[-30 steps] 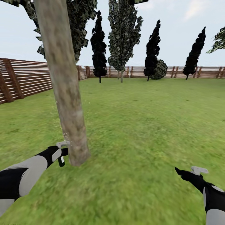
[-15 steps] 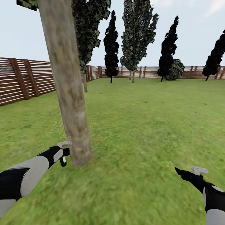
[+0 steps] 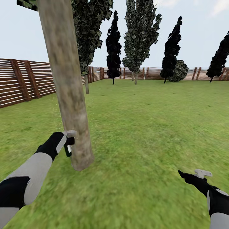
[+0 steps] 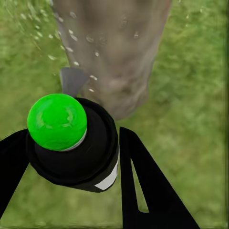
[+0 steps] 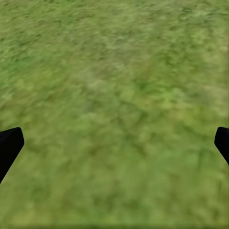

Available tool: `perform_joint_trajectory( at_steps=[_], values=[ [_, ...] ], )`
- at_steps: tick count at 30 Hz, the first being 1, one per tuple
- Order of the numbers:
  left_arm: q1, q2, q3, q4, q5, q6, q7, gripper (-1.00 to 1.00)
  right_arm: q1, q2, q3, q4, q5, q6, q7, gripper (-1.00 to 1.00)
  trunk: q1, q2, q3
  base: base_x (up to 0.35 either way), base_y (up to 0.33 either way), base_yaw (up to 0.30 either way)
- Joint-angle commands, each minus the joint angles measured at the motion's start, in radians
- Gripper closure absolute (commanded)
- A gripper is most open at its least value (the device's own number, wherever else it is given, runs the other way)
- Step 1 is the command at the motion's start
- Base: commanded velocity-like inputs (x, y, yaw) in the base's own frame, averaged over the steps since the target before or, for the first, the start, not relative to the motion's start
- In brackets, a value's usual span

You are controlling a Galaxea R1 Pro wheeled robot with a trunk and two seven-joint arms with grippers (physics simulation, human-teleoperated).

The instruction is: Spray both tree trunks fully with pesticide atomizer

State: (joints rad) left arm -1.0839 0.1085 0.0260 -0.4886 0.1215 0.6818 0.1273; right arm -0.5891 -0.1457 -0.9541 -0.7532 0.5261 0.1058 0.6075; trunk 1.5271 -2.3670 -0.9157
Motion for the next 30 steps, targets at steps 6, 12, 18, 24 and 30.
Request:
perform_joint_trajectory(
  at_steps=[6, 12, 18, 24, 30],
  values=[
    [-0.004, 0.005, -0.001, -0.015, -0.001, 0.048, 0.000, 1.00, 0.000, 0.000, 0.000, 0.000, 0.000, 0.000, 0.000, -1.00, 0.000, 0.000, 0.000, 0.000, 0.000, 0.000],
    [-0.019, 0.086, 0.000, -0.094, -0.002, 0.139, 0.001, 1.00, 0.000, 0.000, 0.000, 0.001, -0.001, 0.000, 0.000, -1.00, 0.000, 0.000, 0.000, 0.000, 0.000, 0.000],
    [-0.021, 0.093, -0.001, -0.133, -0.001, 0.177, 0.001, 1.00, 0.000, 0.000, 0.000, 0.001, -0.002, 0.000, 0.000, -1.00, 0.000, 0.000, 0.000, 0.000, 0.000, 0.000],
    [-0.086, 0.036, -0.001, -0.262, -0.002, 0.301, 0.002, 1.00, 0.000, 0.000, 0.000, 0.001, -0.002, 0.000, 0.000, -1.00, 0.000, 0.000, 0.000, 0.000, 0.000, 0.000],
    [-0.186, 0.023, -0.001, -0.265, 0.001, 0.308, 0.003, 1.00, 0.000, -0.001, 0.000, 0.002, -0.002, 0.000, 0.000, -1.00, 0.000, 0.000, 0.000, 0.000, 0.000, 0.000]
  ],
)
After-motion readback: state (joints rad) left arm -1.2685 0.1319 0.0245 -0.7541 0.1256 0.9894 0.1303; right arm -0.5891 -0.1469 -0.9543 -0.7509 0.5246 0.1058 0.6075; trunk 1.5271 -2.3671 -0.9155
